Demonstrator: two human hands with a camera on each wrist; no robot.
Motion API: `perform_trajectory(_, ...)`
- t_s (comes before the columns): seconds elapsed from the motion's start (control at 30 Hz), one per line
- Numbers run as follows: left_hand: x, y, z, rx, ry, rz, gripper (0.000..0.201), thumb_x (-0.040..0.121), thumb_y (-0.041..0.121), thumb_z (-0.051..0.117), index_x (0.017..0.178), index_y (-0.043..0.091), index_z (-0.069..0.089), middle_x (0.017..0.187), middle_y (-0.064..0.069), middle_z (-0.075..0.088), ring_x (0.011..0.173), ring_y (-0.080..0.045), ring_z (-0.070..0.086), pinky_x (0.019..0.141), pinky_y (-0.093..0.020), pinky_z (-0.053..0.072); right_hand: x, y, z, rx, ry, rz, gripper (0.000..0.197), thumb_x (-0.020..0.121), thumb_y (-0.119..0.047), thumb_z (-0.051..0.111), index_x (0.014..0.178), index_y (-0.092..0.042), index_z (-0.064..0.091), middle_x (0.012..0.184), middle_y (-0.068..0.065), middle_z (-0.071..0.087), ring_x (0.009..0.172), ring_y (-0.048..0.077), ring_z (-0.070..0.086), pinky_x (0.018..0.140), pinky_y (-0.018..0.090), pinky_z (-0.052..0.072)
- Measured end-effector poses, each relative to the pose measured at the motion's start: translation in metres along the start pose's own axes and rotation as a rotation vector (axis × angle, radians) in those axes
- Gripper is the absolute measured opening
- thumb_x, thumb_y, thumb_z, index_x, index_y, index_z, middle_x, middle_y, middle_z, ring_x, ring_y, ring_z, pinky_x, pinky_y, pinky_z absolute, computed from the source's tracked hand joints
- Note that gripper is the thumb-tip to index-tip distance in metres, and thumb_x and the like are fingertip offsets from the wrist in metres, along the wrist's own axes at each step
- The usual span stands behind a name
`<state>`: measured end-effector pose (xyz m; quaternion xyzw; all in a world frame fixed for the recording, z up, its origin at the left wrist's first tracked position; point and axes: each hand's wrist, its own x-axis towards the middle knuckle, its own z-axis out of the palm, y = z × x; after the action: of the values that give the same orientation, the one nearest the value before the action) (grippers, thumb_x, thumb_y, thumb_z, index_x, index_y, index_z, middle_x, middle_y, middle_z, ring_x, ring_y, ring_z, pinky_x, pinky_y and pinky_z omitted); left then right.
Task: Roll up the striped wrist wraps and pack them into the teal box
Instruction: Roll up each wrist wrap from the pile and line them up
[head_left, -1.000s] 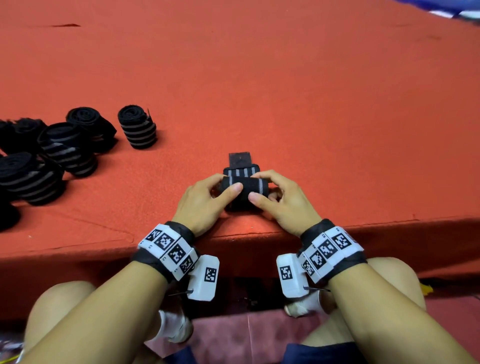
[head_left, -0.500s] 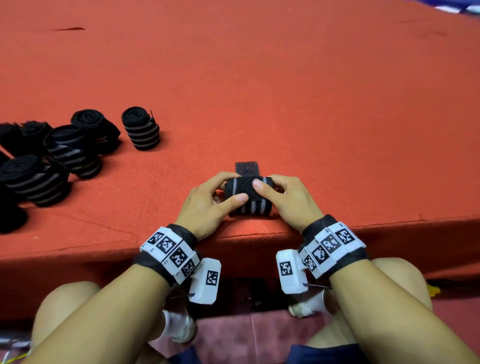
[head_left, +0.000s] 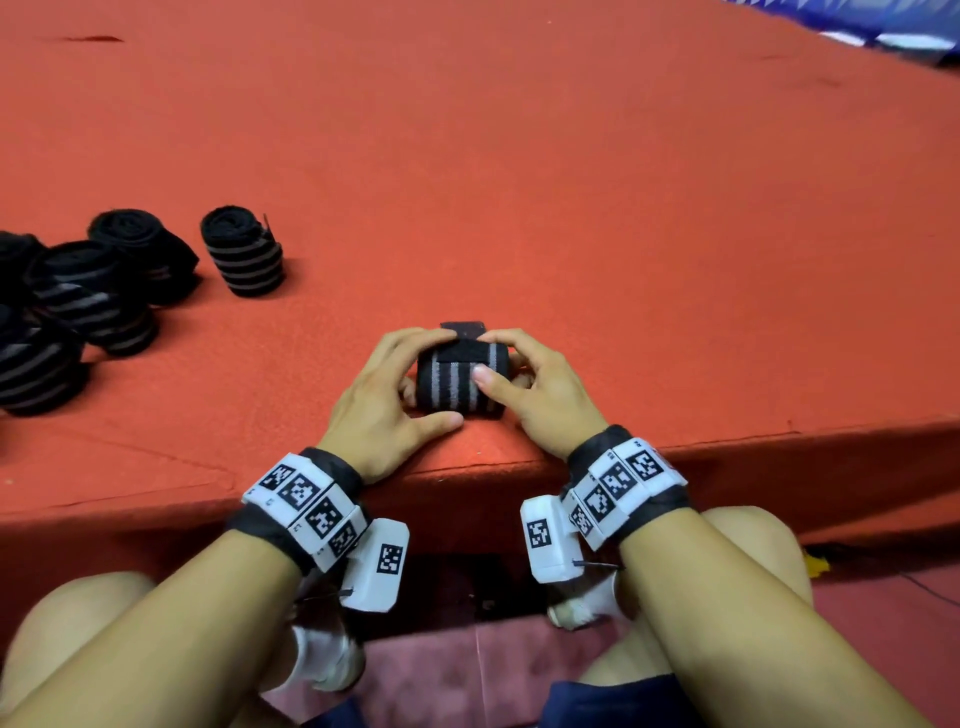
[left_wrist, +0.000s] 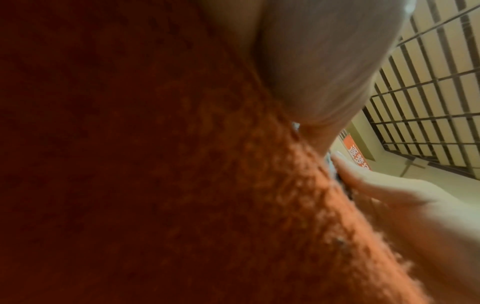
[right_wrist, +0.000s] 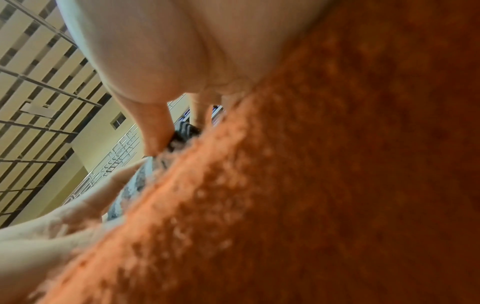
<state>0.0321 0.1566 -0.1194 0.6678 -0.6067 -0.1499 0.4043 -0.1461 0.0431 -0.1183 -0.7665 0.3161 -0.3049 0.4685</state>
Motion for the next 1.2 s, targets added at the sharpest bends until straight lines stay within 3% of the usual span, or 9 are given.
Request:
perform_trajectory(0.1, 0.000, 0.000, 0.001, -0.020, 0.007, -0.028, 0.072, 0.072, 0.021, 0.088, 0.130, 0.046, 0.055, 0.128, 0.021, 0.050, 0.068, -0.008, 0.053, 0.080, -0.031, 0.053, 0.001, 0.001, 0.000, -0.042, -0.011, 0.010, 0.036, 0.085, -0.046, 0.066, 0.117, -0.032, 0.064, 0.081, -0.014, 0.055, 0.059, 0.001, 0.042, 0.063, 0.020, 0.037)
perform_trajectory(0.27, 0.002, -0.003, 0.003, -0.043, 0.031, -0.083, 0.063, 0.075, 0.027, 0.086, 0.127, 0.049, 0.057, 0.111, 0.019, 0.056, 0.062, -0.007, 0.048, 0.075, -0.034, 0.051, -0.001, 0.001, -0.002, -0.023, -0.007, -0.034, 0.028, 0.096, -0.022, 0.067, 0.124, -0.018, 0.065, 0.122, -0.006, 0.045, 0.076, -0.013, 0.049, 0.074, 0.009, 0.038)
perform_trajectory(0.4, 0.004, -0.005, 0.004, -0.049, 0.038, -0.116, 0.058, 0.074, 0.043, 0.080, 0.127, 0.050, 0.056, 0.109, 0.014, 0.060, 0.063, -0.005, 0.049, 0.075, -0.036, 0.051, -0.008, -0.001, -0.007, -0.023, -0.091, -0.127, 0.054, 0.090, -0.016, 0.072, 0.141, -0.022, 0.054, 0.139, -0.005, 0.043, 0.086, -0.013, 0.051, 0.075, 0.012, 0.042)
perform_trajectory(0.6, 0.006, -0.004, 0.002, -0.102, 0.024, -0.143, 0.056, 0.072, 0.053, 0.073, 0.126, 0.050, 0.057, 0.107, 0.014, 0.065, 0.062, 0.002, 0.050, 0.071, -0.032, 0.047, -0.008, 0.001, -0.007, -0.008, -0.061, -0.132, 0.054, 0.085, -0.013, 0.077, 0.132, -0.030, 0.057, 0.112, -0.013, 0.053, 0.059, 0.005, 0.041, 0.058, 0.024, 0.041)
perform_trajectory(0.73, 0.003, 0.000, -0.002, -0.123, -0.007, -0.118, 0.069, 0.072, 0.054, 0.073, 0.135, 0.056, 0.046, 0.111, 0.017, 0.066, 0.058, -0.010, 0.052, 0.069, -0.035, 0.052, -0.007, 0.002, -0.008, 0.018, -0.056, -0.098, 0.045, 0.089, -0.019, 0.075, 0.130, -0.029, 0.060, 0.102, -0.018, 0.056, 0.055, 0.002, 0.045, 0.057, 0.015, 0.036)
perform_trajectory(0.87, 0.000, 0.001, -0.001, -0.065, -0.042, -0.106, 0.077, 0.071, 0.039, 0.083, 0.133, 0.058, 0.043, 0.085, 0.005, 0.065, 0.057, -0.011, 0.052, 0.072, -0.043, 0.056, -0.004, 0.000, -0.008, 0.015, -0.073, -0.047, 0.037, 0.092, -0.025, 0.072, 0.128, -0.026, 0.062, 0.087, -0.027, 0.060, 0.066, -0.012, 0.055, 0.064, 0.009, 0.036)
perform_trajectory(1.0, -0.001, -0.001, 0.000, -0.072, 0.003, -0.057, 0.075, 0.071, 0.022, 0.090, 0.132, 0.045, 0.054, 0.115, 0.016, 0.053, 0.065, -0.009, 0.050, 0.076, -0.034, 0.053, -0.001, 0.001, -0.006, 0.009, -0.088, -0.014, 0.033, 0.088, -0.050, 0.065, 0.118, -0.034, 0.065, 0.100, -0.011, 0.071, 0.090, 0.007, 0.066, 0.085, 0.043, 0.055)
perform_trajectory(1.1, -0.001, 0.001, -0.001, -0.103, -0.009, -0.070, 0.066, 0.072, 0.041, 0.088, 0.129, 0.046, 0.055, 0.116, 0.021, 0.055, 0.074, 0.000, 0.053, 0.077, -0.021, 0.046, 0.000, -0.002, -0.008, -0.013, -0.090, -0.005, 0.030, 0.092, -0.054, 0.057, 0.105, -0.029, 0.068, 0.092, -0.014, 0.072, 0.089, 0.008, 0.066, 0.085, 0.040, 0.053)
perform_trajectory(1.2, 0.000, 0.002, -0.002, -0.115, -0.040, -0.098, 0.064, 0.069, 0.061, 0.077, 0.128, 0.047, 0.055, 0.122, 0.021, 0.060, 0.101, 0.000, 0.060, 0.094, -0.034, 0.051, -0.001, -0.004, -0.007, -0.025, -0.064, -0.007, 0.033, 0.093, -0.053, 0.056, 0.107, -0.026, 0.070, 0.095, -0.014, 0.068, 0.088, 0.002, 0.063, 0.087, 0.034, 0.051)
